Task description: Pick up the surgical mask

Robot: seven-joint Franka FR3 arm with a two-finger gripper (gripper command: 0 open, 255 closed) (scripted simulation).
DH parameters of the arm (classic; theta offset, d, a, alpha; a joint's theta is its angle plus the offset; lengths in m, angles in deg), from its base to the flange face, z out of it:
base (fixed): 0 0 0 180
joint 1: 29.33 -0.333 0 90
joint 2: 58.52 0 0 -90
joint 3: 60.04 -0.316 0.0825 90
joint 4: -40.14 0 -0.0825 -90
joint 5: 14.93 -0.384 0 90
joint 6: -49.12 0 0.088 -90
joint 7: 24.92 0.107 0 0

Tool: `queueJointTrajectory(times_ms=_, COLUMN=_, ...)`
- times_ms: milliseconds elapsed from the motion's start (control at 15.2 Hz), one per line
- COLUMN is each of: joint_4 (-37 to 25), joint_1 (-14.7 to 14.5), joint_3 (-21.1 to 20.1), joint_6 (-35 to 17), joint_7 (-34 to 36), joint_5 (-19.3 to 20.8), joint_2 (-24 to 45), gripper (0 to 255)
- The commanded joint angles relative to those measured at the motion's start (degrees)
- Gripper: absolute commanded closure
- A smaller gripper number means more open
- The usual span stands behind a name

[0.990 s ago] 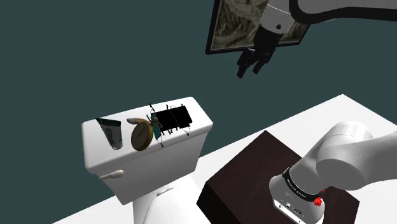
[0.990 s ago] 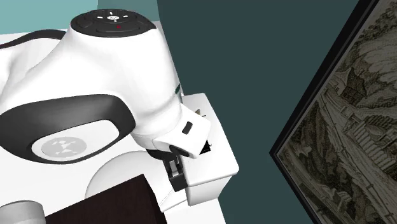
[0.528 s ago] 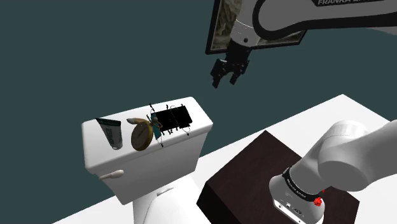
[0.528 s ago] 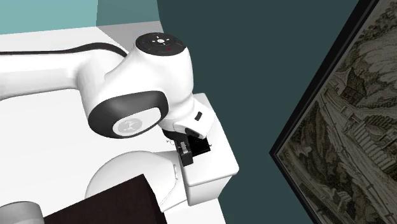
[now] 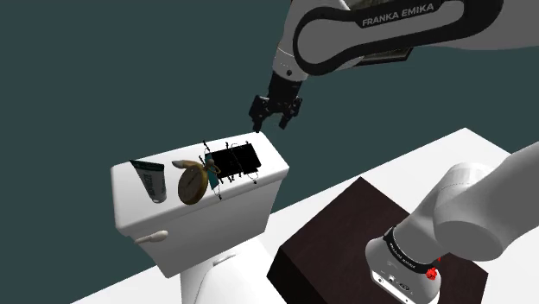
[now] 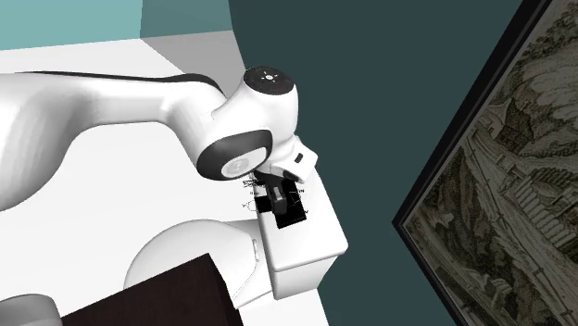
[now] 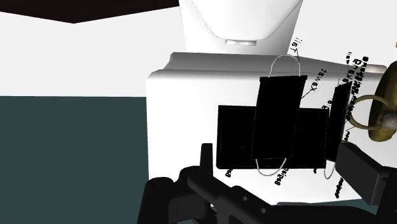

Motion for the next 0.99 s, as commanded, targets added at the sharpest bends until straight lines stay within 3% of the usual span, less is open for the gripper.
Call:
queueJointTrajectory(times_ms=0, joint_4=-1.69, joint_1=-0.76, joint_3=-0.94, joint_6=-2.02, joint_7=1.24, joint_5=-1.11, joint_2=3.69, gripper=0)
queueJointTrajectory(times_ms=792, joint_4=-18.64, joint_1=-5.06, joint_3=-5.03, joint_6=-9.5, joint_7=8.03, joint_5=-4.44, joint_2=27.3, gripper=0)
queueJointTrajectory(times_ms=924, joint_4=-18.42, joint_1=-5.12, joint_3=-5.03, joint_6=-10.17, joint_7=7.87, joint_5=-4.51, joint_2=27.76, gripper=0)
